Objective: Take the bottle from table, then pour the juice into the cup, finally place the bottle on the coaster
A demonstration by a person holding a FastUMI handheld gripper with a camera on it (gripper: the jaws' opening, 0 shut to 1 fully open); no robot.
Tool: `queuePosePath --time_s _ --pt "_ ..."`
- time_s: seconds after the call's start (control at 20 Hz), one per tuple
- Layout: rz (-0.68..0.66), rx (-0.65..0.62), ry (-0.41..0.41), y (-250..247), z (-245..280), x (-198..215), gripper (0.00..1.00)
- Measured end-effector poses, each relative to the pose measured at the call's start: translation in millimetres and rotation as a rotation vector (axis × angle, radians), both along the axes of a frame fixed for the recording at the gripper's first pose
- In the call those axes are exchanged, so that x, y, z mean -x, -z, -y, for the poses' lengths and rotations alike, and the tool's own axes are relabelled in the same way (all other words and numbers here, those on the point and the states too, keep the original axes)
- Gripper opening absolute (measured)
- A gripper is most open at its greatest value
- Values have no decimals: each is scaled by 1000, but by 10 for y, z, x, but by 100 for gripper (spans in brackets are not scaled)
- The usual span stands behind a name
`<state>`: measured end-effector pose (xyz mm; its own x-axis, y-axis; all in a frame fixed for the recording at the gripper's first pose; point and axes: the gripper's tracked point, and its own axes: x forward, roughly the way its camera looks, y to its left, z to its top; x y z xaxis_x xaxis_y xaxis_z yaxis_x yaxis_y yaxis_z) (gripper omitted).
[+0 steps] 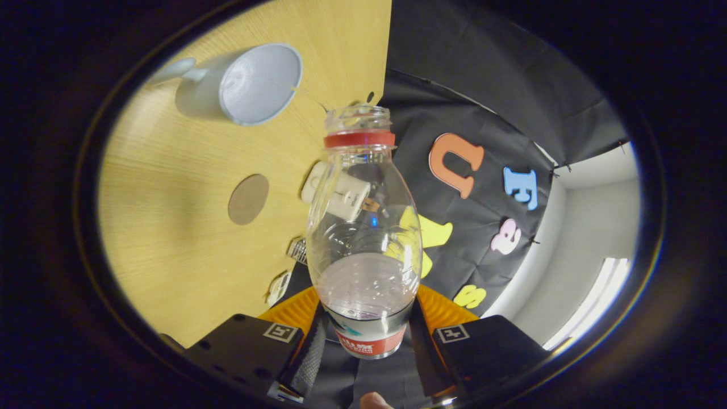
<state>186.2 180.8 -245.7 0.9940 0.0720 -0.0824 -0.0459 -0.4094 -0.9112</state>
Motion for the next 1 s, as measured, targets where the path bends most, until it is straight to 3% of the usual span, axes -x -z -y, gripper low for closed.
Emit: queuePosePath --time_s 1.0 --pt "12 99 -47 -50 -169 -1 74"
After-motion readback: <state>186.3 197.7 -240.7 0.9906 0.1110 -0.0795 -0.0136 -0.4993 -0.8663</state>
